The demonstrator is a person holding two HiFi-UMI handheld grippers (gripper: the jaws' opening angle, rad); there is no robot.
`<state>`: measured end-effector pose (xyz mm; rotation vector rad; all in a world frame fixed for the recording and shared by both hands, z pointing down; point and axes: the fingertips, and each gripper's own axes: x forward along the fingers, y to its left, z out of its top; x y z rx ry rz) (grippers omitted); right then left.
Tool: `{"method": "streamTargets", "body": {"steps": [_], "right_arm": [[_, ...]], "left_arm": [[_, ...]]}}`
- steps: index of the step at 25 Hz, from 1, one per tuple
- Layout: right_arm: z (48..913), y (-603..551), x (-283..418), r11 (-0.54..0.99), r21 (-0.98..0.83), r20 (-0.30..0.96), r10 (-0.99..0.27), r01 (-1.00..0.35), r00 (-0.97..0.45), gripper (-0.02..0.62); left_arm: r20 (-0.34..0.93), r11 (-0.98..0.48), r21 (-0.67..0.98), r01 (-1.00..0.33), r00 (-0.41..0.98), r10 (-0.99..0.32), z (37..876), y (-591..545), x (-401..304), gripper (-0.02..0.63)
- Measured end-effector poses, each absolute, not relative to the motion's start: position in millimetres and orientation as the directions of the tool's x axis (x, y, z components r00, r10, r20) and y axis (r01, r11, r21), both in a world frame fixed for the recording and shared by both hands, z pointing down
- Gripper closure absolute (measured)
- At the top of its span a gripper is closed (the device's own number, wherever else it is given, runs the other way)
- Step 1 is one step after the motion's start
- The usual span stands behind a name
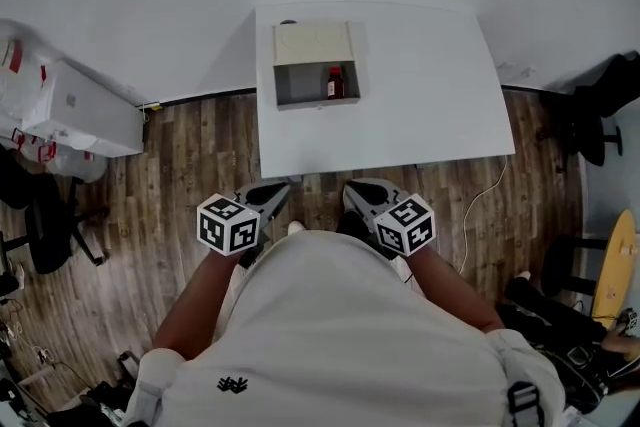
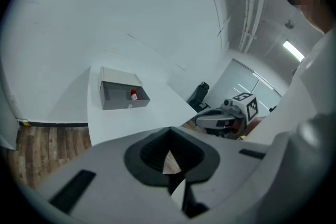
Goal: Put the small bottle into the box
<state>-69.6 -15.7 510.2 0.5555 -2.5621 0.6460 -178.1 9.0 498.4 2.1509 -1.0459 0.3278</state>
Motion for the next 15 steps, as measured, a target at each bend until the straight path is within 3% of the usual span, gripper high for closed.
{"method": "streamTargets", "body": {"steps": [15], "right_arm": [[507,6,-72,0.804,-0.327,0.488,-0.306,-0.497,-0.817,0.588]], "left_arm": [[0.476,-0.490,0.458,-0.742,0.670,-0.570,488,27,-173,0.601]]}}
